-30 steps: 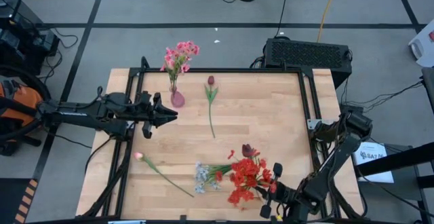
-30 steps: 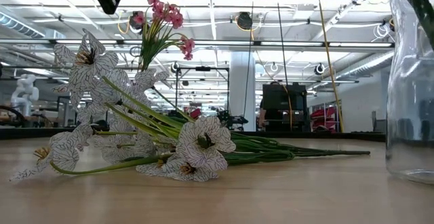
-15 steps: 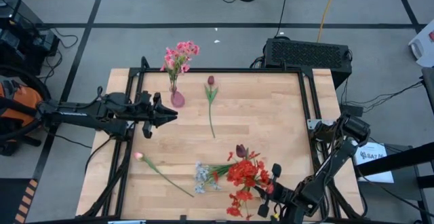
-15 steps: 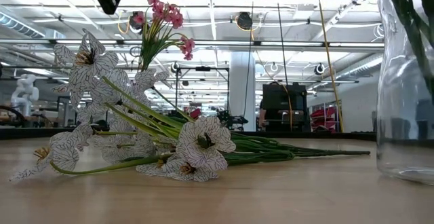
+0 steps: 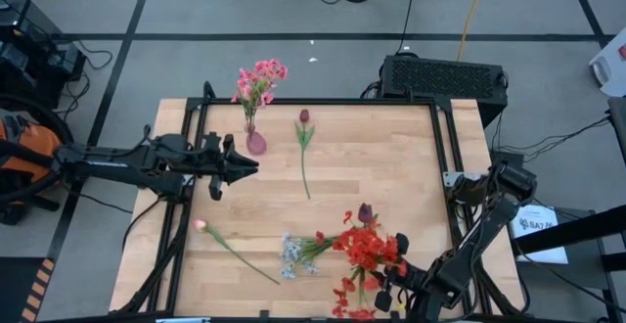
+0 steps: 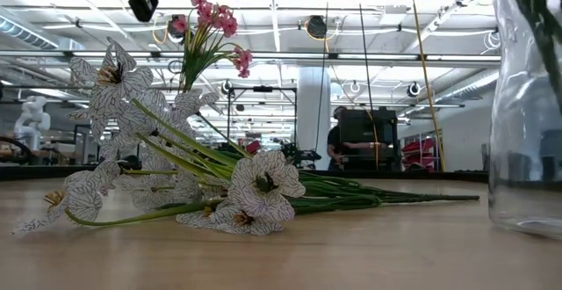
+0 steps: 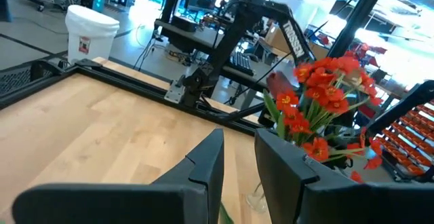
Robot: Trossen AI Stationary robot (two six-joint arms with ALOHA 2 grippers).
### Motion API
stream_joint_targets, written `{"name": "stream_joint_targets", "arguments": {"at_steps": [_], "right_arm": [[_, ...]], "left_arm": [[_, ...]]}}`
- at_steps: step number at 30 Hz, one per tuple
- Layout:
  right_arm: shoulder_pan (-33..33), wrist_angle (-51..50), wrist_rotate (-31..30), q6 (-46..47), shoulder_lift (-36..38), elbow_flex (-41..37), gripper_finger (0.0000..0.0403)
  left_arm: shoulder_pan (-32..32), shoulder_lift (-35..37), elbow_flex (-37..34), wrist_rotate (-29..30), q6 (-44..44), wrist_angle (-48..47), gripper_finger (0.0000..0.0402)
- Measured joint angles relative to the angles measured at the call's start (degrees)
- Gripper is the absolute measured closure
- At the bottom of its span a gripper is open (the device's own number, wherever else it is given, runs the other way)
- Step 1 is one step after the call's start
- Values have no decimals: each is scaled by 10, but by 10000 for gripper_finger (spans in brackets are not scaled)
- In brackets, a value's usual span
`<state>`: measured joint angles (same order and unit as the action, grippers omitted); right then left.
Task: Sort flowers into vase by color
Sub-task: Put the red flowers into the transparent vase
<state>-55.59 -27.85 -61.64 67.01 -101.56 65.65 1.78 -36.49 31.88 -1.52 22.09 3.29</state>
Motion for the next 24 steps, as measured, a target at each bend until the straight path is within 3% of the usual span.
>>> {"name": "stream_joint_targets", "arguments": {"at_steps": [11, 19, 24], "right_arm": [[0, -47, 119, -1, 73, -2, 271], [9, -99, 91, -1, 90, -2, 249], [17, -103, 106, 12, 90, -2, 236]], "left_arm": [[0, -29, 0, 0, 0, 0, 313], [0, -53, 0, 0, 1, 0, 313], [0, -62, 0, 0, 1, 0, 313]]}}
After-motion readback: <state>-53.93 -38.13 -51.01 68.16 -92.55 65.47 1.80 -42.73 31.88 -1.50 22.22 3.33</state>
